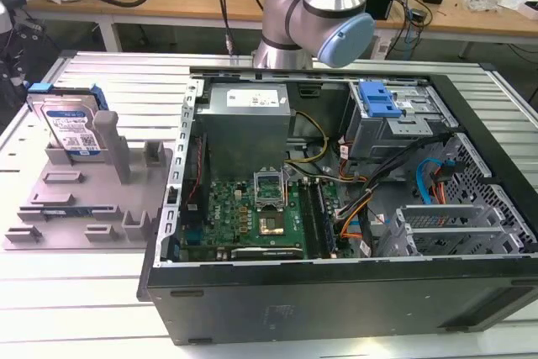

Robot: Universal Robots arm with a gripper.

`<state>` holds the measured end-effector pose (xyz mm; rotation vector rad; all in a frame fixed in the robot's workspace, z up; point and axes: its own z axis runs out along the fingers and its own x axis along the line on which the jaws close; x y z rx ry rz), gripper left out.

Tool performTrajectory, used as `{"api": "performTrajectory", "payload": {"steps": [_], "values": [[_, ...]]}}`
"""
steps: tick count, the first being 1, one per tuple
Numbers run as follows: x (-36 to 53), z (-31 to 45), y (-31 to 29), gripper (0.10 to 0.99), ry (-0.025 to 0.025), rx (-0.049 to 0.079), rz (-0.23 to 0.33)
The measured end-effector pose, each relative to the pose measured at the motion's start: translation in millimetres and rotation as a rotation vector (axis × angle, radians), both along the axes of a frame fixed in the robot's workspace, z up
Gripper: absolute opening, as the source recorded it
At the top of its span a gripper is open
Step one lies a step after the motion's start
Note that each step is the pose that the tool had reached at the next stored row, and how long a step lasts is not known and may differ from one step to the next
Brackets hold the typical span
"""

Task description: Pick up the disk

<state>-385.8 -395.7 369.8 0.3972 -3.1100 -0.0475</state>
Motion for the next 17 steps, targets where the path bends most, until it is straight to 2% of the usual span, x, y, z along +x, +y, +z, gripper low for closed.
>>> {"api": "performTrajectory", "payload": {"steps": [4, 7, 8, 11, 14, 15, 17], "values": [[0.0, -0.4, -0.1, 0.106, 0.0015, -0.028, 0.134], [-0.1, -0.5, 0.0, 0.106, -0.0001, -0.028, 0.246], [-0.1, -0.5, 0.0, 0.106, -0.0003, -0.029, 0.263], [0.0, -1.6, 0.1, 0.106, -0.0017, -0.029, 0.371], [0.0, -3.1, 0.0, 0.114, -0.0029, -0.029, 0.45], [0.0, -3.8, 0.0, 0.169, -0.0034, -0.029, 0.488], [-0.1, -4.5, 0.0, 0.294, -0.004, -0.029, 0.529]]}}
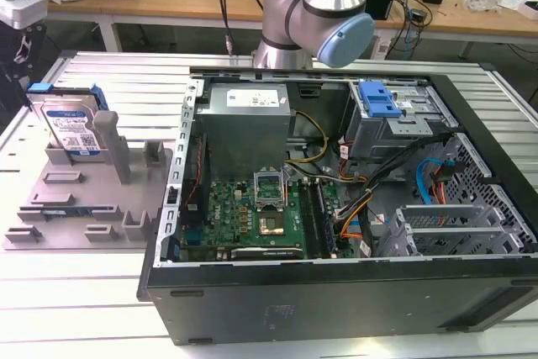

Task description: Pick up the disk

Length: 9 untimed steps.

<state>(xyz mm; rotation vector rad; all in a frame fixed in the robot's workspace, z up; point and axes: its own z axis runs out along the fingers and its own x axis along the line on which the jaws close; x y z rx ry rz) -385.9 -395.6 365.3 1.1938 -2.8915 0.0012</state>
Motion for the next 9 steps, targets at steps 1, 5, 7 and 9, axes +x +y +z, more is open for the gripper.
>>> {"api": "performTrajectory", "payload": {"steps": [1, 5, 7, 9], "values": [[0.0, -0.6, 0.0, 0.357, 0.0, 0.0, 0.034], [0.0, -2.2, 0.0, 0.537, 0.0, -0.001, 0.129], [-0.1, -2.4, 0.3, 0.604, 0.0003, -0.009, 0.147], [0.0, -2.4, 0.3, 0.604, -0.0088, -0.011, 0.156]]}}
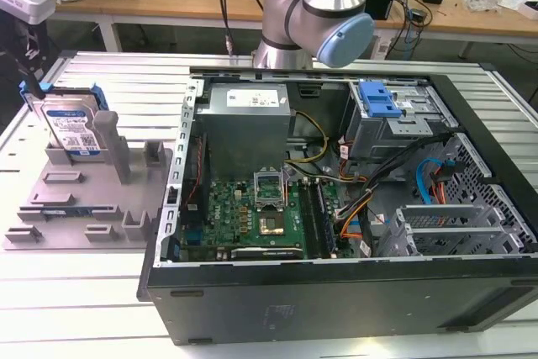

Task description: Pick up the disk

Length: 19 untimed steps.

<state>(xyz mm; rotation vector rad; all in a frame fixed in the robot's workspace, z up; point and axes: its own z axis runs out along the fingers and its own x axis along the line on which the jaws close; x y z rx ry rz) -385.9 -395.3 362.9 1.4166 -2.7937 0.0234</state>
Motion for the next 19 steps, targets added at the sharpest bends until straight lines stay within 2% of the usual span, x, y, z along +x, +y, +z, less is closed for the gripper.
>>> {"api": "performTrajectory", "payload": {"steps": [1, 2, 8, 12, 19], "values": [[0.0, -0.1, 0.5, 0.604, -0.0028, -0.002, 0.014], [0.0, -0.2, 0.6, 0.604, -0.0032, -0.004, 0.031], [0.1, -0.3, 0.8, 0.604, -0.0034, -0.005, 0.143], [0.0, -0.5, 0.7, 0.604, -0.0037, -0.004, 0.26], [0.0, -1.1, 0.7, 0.604, -0.0039, -0.004, 0.404]]}}
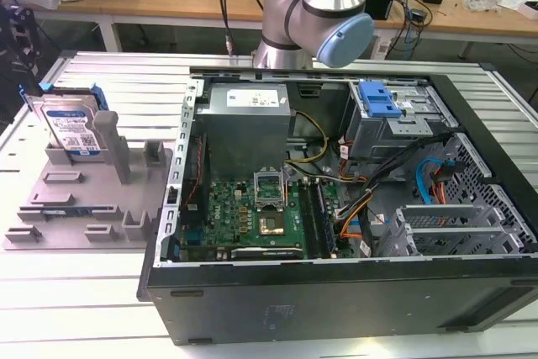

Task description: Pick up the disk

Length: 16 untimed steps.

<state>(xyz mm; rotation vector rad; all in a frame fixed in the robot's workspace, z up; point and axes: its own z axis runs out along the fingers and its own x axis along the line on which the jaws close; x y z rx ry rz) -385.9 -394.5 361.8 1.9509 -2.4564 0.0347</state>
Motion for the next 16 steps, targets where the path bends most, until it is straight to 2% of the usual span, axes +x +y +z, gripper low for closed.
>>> {"api": "performTrajectory", "payload": {"steps": [3, 8, 11, 13, 15, 16], "values": [[0.0, -0.4, 0.0, 0.604, 0.0, -0.001, 0.066], [0.4, -0.4, 1.5, 0.604, 0.0001, -0.005, 0.07], [1.4, -0.4, 2.1, 0.604, -0.0001, -0.005, 0.128], [2.0, -0.4, 8.9, 0.604, -0.0001, -0.005, 0.137], [1.9, -0.5, 19.0, 0.604, 0.0, -0.005, 0.137], [1.9, -0.6, 25.8, 0.604, -0.0001, -0.005, 0.137]]}}
